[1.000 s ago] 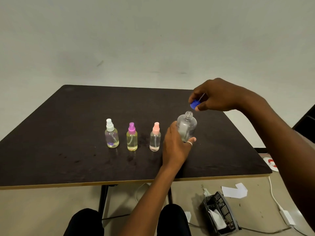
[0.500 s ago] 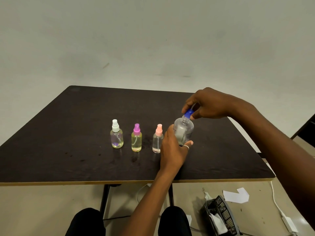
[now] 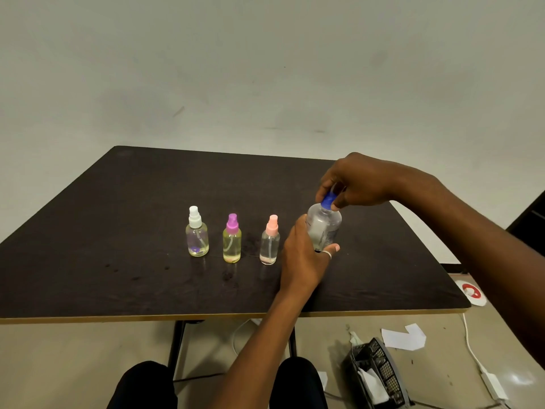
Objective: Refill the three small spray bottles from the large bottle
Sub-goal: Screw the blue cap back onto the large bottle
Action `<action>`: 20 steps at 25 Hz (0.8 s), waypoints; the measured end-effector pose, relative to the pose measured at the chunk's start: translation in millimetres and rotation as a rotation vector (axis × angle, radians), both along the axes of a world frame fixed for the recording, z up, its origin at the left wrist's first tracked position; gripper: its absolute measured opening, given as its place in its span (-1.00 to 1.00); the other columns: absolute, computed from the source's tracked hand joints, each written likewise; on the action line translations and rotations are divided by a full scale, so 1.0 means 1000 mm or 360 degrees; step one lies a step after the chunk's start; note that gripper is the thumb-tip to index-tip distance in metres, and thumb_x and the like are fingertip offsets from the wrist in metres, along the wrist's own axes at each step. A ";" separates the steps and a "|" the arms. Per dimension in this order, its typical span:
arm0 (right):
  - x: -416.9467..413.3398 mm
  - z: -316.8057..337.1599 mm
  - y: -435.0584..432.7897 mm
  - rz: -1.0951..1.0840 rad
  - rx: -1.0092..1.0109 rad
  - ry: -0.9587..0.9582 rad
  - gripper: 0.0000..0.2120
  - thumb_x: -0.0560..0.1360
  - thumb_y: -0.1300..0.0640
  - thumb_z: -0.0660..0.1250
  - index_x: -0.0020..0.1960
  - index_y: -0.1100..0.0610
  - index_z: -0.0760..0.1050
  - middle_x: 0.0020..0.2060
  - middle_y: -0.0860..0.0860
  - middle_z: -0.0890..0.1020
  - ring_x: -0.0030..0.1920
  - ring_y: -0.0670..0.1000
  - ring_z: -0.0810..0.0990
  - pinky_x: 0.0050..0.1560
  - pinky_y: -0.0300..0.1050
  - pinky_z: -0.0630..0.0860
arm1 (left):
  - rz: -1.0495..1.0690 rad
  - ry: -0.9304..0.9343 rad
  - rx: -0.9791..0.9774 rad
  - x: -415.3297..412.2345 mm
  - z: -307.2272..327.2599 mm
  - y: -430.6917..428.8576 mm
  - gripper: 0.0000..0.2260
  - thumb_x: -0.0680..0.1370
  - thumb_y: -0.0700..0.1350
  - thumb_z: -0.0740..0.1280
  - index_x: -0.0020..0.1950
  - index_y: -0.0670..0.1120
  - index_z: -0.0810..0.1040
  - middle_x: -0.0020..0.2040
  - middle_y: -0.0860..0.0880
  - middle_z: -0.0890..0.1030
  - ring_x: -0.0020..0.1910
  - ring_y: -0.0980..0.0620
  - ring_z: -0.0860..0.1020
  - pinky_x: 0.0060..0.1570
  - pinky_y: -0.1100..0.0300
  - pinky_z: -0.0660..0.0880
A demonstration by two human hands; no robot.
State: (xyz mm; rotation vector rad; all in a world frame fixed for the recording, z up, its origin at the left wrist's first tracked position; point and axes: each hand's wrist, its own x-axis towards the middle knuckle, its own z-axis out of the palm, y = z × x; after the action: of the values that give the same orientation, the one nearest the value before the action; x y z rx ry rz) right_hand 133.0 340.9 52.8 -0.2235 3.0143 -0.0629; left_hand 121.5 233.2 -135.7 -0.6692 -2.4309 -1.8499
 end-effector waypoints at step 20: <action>0.006 -0.033 -0.013 -0.0413 0.0538 0.0563 -0.40 0.57 -0.28 0.12 -0.48 0.10 0.28 -0.51 0.02 0.38 -0.48 -0.05 0.35 -0.42 -0.19 0.23 | 0.0010 0.0126 0.0076 0.002 -0.007 0.000 -0.35 0.39 0.05 0.57 0.39 0.02 0.36 0.26 0.07 0.55 0.21 0.13 0.52 0.09 0.38 0.45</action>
State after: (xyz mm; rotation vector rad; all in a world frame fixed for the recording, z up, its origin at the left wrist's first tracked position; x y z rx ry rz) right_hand 138.7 328.2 20.2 0.2118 3.3108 0.5115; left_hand 123.5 233.3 -142.6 -0.7164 -2.3300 -1.8359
